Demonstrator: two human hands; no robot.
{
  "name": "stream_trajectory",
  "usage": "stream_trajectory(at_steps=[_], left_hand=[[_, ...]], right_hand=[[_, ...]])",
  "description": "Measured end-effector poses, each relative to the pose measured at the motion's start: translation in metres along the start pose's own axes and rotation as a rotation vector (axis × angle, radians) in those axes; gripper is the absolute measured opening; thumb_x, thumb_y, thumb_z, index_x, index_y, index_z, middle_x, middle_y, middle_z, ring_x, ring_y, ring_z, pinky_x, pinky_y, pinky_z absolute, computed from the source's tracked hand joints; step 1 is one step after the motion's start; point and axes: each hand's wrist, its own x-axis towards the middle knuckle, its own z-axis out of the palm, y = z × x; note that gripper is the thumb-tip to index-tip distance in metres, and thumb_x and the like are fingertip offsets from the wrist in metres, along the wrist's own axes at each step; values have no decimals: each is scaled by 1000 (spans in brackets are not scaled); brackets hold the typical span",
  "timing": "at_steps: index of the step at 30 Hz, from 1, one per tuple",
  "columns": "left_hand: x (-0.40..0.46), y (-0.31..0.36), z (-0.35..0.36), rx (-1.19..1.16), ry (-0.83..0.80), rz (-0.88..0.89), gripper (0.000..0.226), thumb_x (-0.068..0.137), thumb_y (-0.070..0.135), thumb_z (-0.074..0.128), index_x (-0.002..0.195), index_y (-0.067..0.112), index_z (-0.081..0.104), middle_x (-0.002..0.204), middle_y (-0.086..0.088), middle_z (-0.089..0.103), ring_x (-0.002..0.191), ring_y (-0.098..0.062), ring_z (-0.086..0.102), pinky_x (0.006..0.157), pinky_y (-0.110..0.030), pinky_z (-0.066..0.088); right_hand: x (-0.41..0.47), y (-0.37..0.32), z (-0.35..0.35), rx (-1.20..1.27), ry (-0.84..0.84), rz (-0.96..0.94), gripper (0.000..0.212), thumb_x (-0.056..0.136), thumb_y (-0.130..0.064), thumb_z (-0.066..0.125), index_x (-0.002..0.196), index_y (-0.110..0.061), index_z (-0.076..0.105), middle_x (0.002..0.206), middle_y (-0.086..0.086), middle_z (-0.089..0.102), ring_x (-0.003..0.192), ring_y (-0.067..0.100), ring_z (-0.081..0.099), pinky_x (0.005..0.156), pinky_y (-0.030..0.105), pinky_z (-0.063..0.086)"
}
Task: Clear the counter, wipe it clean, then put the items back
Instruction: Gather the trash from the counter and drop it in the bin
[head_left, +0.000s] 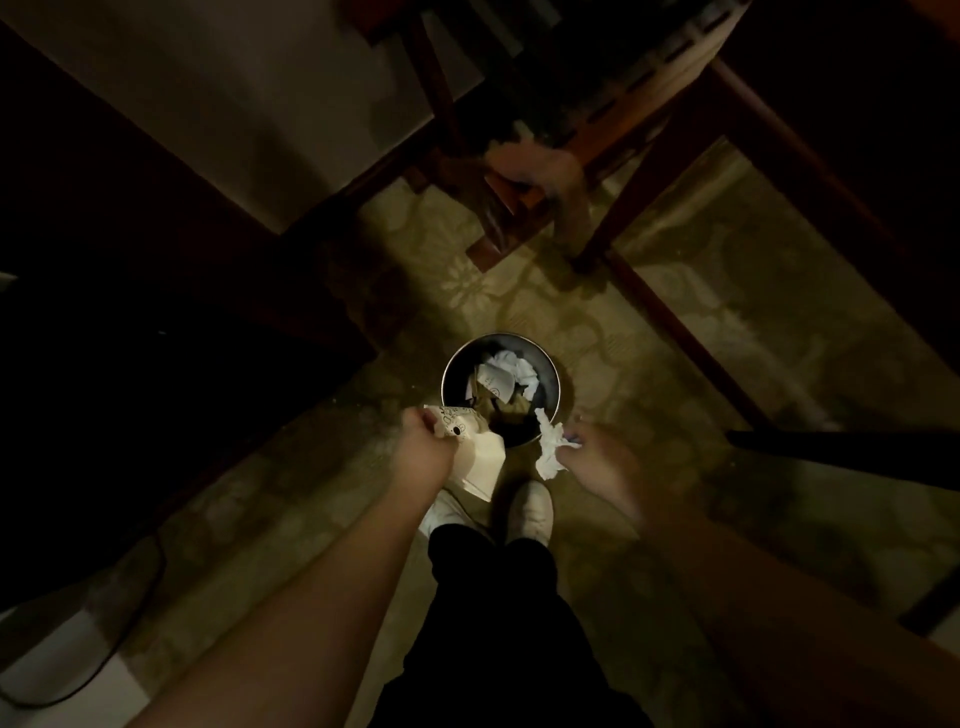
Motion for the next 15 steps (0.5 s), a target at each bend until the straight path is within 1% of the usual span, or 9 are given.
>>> stream_trajectory(at_steps=[2, 4, 6, 7, 8, 10, 12, 15], left_hand=[[23, -9, 15, -8, -9, -21, 37, 90, 9, 59, 124, 8, 43, 106, -7, 56, 92, -27, 57, 74, -30, 45], [46, -18, 29, -20, -24, -48, 38, 89, 8, 61, 123, 9, 44, 110, -9, 58, 99, -31, 61, 81, -36, 52], [68, -27, 42, -35, -32, -69, 34, 88, 7, 62, 117, 11, 46, 108, -9, 57, 96, -30, 61, 85, -44, 55], [77, -31, 48, -33, -27, -72, 33, 87, 7, 63, 116, 11, 46, 105, -8, 56, 94, -28, 60, 84, -45, 55], [86, -34, 54, -22, -22, -68, 33, 87, 7, 62, 116, 10, 47, 103, -7, 56, 94, -27, 60, 83, -42, 54], [103, -38, 64, 7, -33, -38, 35, 88, 7, 61, 120, 7, 46, 106, -11, 60, 98, -29, 61, 79, -33, 50], [119, -38, 72, 42, -56, -5, 40, 89, 8, 60, 124, 5, 42, 111, -13, 61, 101, -31, 61, 77, -31, 46], [142, -36, 83, 93, -50, 41, 39, 89, 7, 58, 123, 6, 40, 104, -10, 59, 101, -32, 60, 73, -29, 41]], right_hand=[[24, 7, 10, -14, 8, 26, 38, 93, -26, 54, 129, -15, 53, 129, 7, 58, 108, 21, 55, 79, 22, 35], [48, 14, 19, -40, 9, 40, 37, 94, -25, 53, 129, -14, 51, 127, 8, 58, 107, 22, 55, 78, 22, 35], [68, 18, 26, -63, 14, 49, 36, 94, -25, 53, 128, -14, 50, 125, 8, 58, 109, 23, 56, 81, 26, 41], [80, 21, 30, -75, 27, 44, 35, 94, -24, 53, 127, -13, 50, 124, 9, 58, 109, 24, 56, 85, 30, 45], [90, 24, 33, -91, 39, 36, 34, 94, -22, 53, 125, -11, 51, 123, 11, 58, 108, 25, 57, 88, 33, 47], [109, 27, 39, -129, 67, 27, 33, 94, -18, 52, 125, -8, 52, 124, 12, 58, 111, 28, 56, 91, 35, 46], [127, 28, 45, -176, 93, 20, 35, 95, -17, 50, 128, -7, 51, 128, 11, 55, 118, 29, 53, 94, 34, 43], [147, 28, 52, -249, 133, -13, 36, 96, -17, 46, 131, -9, 49, 131, 13, 54, 120, 29, 52, 96, 34, 42]])
